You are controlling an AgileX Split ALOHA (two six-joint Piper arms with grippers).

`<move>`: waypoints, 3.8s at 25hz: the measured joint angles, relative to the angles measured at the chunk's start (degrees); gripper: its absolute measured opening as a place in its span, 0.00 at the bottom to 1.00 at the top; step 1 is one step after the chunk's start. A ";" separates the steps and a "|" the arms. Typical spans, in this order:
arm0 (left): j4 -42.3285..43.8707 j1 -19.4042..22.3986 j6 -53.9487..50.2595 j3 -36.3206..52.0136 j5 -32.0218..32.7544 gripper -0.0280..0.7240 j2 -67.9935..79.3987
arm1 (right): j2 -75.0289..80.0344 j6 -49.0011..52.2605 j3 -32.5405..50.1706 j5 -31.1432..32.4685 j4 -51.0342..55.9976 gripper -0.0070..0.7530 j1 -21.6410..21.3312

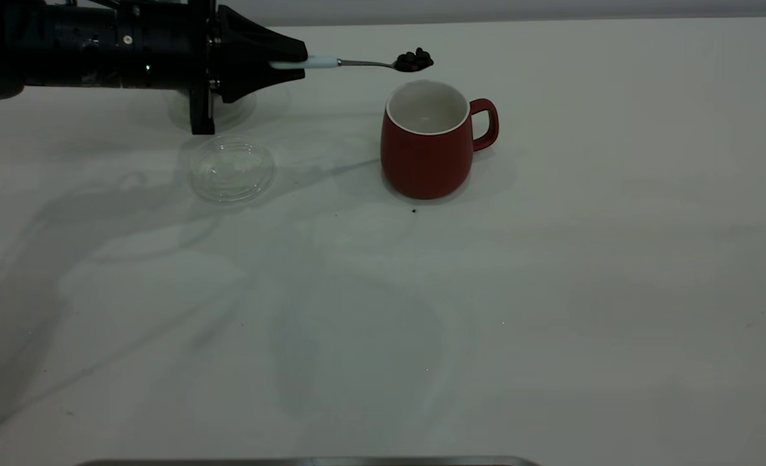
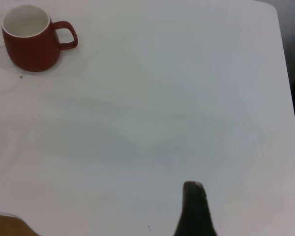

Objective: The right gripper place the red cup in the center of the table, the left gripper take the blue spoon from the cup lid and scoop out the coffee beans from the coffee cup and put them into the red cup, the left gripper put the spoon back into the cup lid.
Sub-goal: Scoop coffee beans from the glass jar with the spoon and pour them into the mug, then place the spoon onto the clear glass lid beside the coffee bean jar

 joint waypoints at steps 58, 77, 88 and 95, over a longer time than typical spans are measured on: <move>4.67 5.55 23.45 0.00 6.21 0.20 0.00 | 0.00 0.00 0.00 0.00 0.00 0.79 0.00; 26.14 27.55 4.64 0.65 6.19 0.20 -0.92 | 0.00 0.00 0.00 0.00 0.00 0.79 0.00; 25.80 27.96 3.20 0.65 0.99 0.20 3.08 | 0.00 0.00 0.00 0.00 0.00 0.79 0.00; 18.99 25.35 8.49 0.65 0.50 0.20 5.99 | 0.00 0.00 0.00 0.00 0.00 0.79 0.00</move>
